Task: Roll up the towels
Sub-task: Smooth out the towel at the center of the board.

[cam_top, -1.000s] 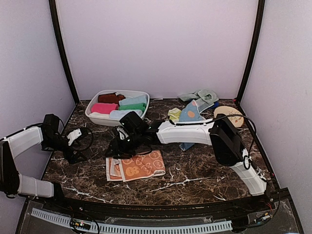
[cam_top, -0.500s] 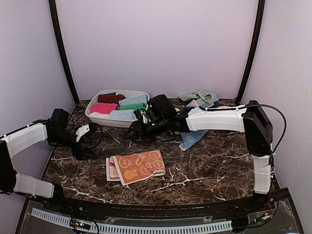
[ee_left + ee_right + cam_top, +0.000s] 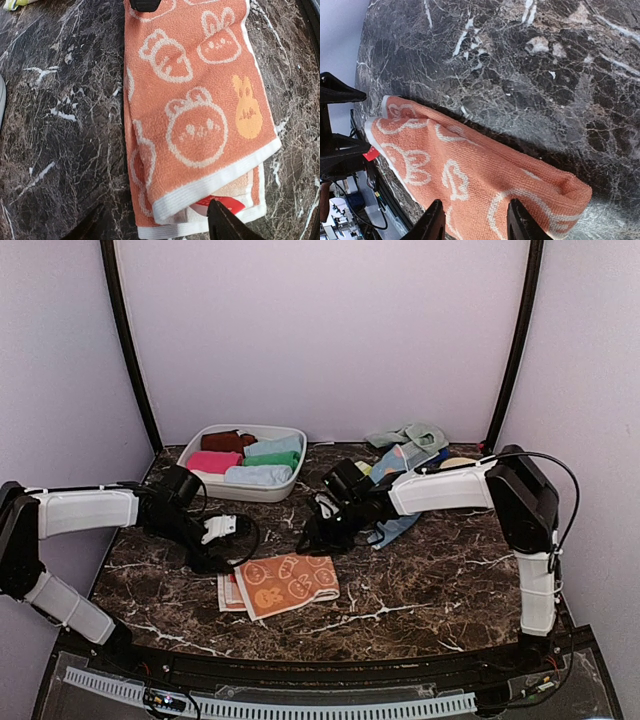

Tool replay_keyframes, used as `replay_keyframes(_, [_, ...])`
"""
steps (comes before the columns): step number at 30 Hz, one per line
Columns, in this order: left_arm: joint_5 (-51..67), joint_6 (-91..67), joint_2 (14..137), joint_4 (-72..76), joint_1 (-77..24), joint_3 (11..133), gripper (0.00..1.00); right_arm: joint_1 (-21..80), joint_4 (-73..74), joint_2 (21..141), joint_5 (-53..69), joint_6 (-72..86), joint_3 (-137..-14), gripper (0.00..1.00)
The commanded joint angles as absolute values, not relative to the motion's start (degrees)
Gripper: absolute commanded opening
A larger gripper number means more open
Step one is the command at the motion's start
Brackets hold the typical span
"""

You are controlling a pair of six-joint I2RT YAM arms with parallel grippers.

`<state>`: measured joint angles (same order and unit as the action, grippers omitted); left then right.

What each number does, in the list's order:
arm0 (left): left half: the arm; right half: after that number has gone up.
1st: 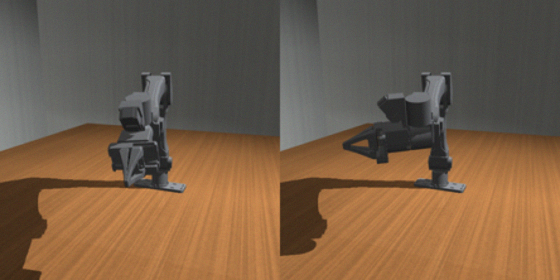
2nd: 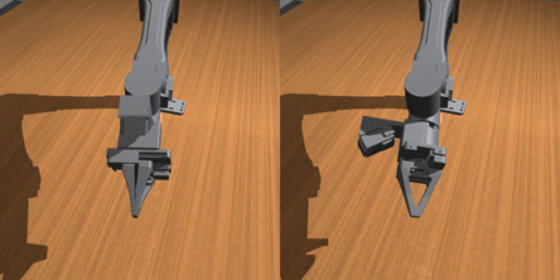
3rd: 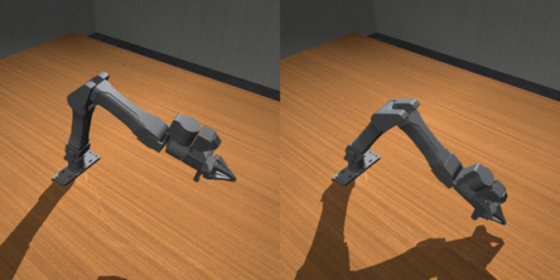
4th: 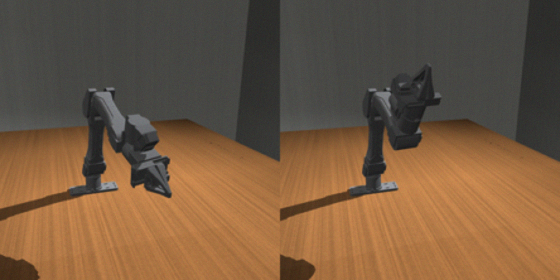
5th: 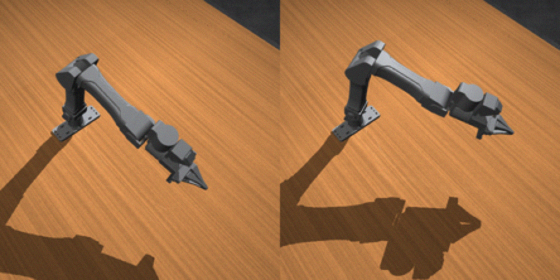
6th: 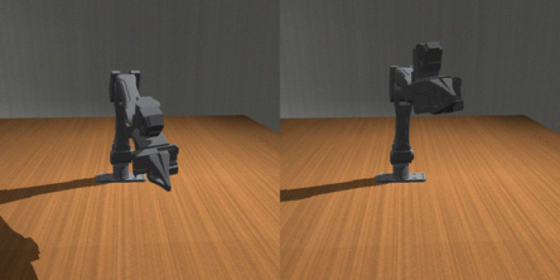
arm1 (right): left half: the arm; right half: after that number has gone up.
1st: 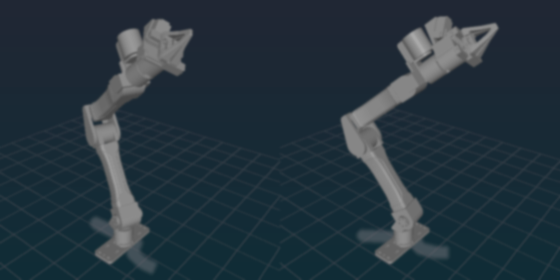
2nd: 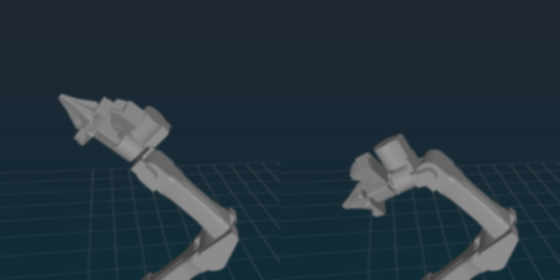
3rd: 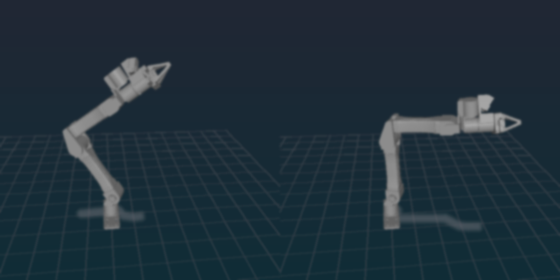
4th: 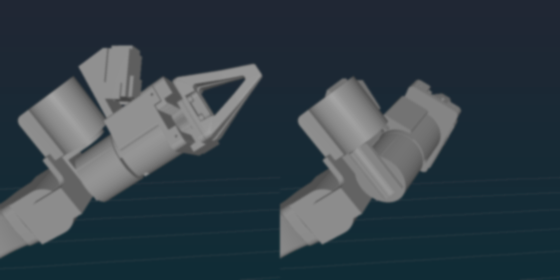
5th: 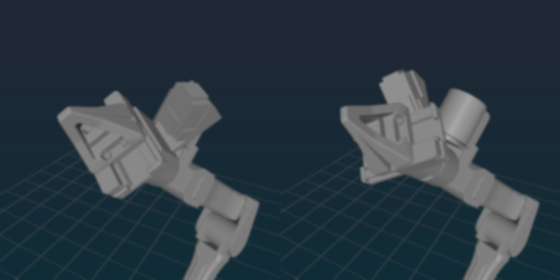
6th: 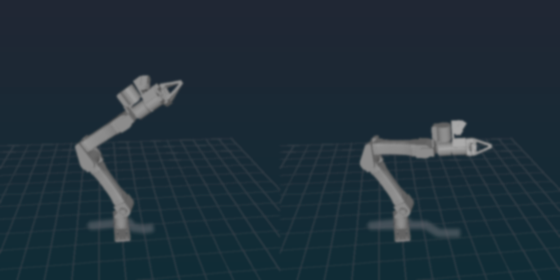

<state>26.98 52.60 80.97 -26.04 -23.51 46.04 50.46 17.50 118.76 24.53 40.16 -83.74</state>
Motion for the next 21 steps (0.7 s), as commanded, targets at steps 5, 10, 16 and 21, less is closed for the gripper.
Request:
replay_keyframes(5, [20.3,55.0,82.4,-20.2,-26.9,44.5,0.61,50.1,15.6,120.8,24.8,38.7,-82.9,0.39])
replay_keyframes(10, [20.5,54.4,82.5,-20.4,-27.4,44.2,0.34,49.8,14.8,120.8,24.4,39.0,-81.4,0.38])
replay_keyframes(16, [22.4,51.4,80.4,-26.2,-27.4,46.2,0.07,49.1,13.4,119.9,22.8,39.7,-78.5,0.33])
replay_keyframes(21, [24.8,49.5,79.9,-35.0,-27.3,48.3,0.01,48.9,12.2,119.3,20.9,40.1,-75.8,0.28])
